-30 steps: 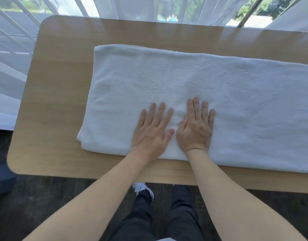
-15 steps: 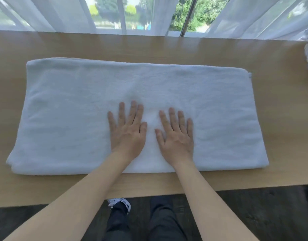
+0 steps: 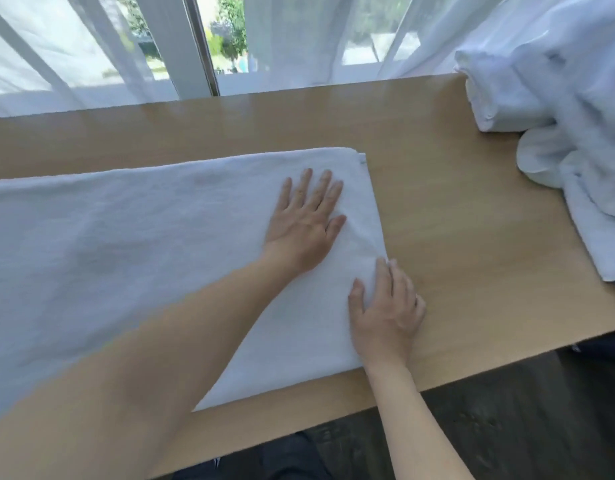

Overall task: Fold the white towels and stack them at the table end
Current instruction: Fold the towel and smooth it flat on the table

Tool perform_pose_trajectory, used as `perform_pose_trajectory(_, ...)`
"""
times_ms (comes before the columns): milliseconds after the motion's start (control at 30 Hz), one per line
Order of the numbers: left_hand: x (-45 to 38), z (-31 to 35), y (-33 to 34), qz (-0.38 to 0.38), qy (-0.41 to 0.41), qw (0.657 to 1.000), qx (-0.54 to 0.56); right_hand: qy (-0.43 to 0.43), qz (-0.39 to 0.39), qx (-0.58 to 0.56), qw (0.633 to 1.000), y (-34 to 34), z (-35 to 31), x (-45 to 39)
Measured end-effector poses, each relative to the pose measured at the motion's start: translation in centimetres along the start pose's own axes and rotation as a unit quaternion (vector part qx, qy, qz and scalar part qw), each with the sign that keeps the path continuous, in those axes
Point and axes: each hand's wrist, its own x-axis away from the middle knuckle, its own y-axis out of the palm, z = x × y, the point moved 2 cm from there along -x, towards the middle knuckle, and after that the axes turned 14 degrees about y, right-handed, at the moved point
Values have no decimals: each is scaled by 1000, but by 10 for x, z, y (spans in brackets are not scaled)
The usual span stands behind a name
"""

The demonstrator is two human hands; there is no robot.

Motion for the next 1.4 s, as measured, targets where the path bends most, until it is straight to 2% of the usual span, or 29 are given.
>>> perform_pose_trajectory(167,-62,16,2,-9,-9,1000,-20,34,-32,-87,995,-7,6,-10)
perform_pose_trajectory(300,-86,23,-2,12,-70,997,19,130,-184,-180,957,-10,12,-19)
perform_pose_trajectory(400,-86,25,-9,55,-98,990,87,119,-237,-171,949,-14,15,-22)
perform_pose_trajectory(533,-77,20,-26,125,-144,961,199,40,-272,-236,932,-31,2,-20)
perform_pose_trajectory(633,-67,14,-43,157,-189,941,232,-40,-282,-261,922,-44,-21,-11)
perform_pose_trajectory(733,-51,1,-63,168,-234,914,285,-133,-275,-219,927,-53,-47,-1)
perform_pose_trajectory(833,-23,-20,-85,139,-265,879,372,-218,-251,-168,928,-58,-77,13)
perform_pose_trajectory(900,1,-35,-103,119,-263,879,379,-263,-244,-147,922,-61,-99,27)
perform_pose_trajectory(1033,52,-70,-135,75,-235,908,337,-323,-262,-110,903,-61,-147,66)
perform_pose_trajectory(1100,89,-97,-147,115,-261,906,313,-358,-264,-77,892,-61,-175,96)
perform_pose_trajectory(1233,154,-141,-166,178,-325,872,318,-391,-248,-72,883,-59,-220,148)
perform_pose_trajectory(1400,240,-202,-193,256,-264,838,403,-409,-259,-65,873,-57,-291,225)
